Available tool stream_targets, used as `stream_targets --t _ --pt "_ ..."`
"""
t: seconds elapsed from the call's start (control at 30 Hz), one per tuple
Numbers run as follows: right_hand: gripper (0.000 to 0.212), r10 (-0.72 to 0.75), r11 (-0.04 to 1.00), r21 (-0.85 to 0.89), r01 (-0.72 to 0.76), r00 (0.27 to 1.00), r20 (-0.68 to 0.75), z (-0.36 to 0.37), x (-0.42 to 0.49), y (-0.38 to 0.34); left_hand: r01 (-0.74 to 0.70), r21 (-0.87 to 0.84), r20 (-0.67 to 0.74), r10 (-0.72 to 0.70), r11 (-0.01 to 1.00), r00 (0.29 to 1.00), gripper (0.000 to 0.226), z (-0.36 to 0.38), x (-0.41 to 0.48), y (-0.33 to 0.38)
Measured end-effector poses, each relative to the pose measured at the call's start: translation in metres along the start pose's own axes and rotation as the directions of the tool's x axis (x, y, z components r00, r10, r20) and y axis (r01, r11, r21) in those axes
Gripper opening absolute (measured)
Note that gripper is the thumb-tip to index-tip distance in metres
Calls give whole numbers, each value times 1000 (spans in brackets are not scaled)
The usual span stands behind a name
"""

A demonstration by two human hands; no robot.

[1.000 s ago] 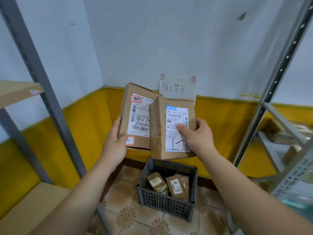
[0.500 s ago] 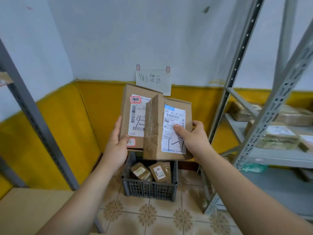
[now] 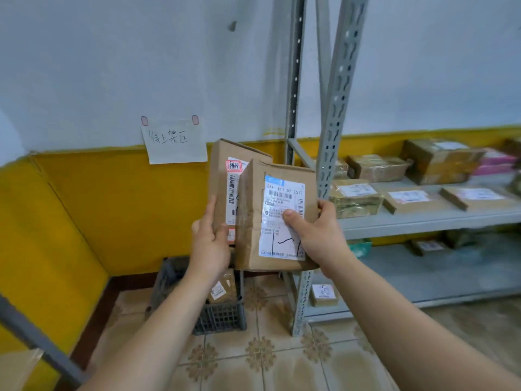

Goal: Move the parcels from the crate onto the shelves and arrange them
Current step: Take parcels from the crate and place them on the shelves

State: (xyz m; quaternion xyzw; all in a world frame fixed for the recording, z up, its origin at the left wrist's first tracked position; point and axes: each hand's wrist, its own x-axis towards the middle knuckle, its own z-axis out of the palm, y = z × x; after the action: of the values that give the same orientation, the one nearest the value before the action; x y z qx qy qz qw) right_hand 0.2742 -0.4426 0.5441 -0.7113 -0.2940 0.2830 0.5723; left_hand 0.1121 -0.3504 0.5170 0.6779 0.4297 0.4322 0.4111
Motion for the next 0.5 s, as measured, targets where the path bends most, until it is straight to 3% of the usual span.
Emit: stream_targets --t 0.23,0.4,0.5 --pt "22 98 976 196 -93 995 -19 -154 -30 39 -66 -36 167 71 997 983 59 134 -58 56" --pt "34 87 932 356 -73 996 -24 -250 -57 59 -186 -112 259 209 976 943 60 221 -96 87" --pt "44 112 912 405 -69 990 -85 -295 -64 72 -140 -152 358 187 978 915 59 265 -105 101"
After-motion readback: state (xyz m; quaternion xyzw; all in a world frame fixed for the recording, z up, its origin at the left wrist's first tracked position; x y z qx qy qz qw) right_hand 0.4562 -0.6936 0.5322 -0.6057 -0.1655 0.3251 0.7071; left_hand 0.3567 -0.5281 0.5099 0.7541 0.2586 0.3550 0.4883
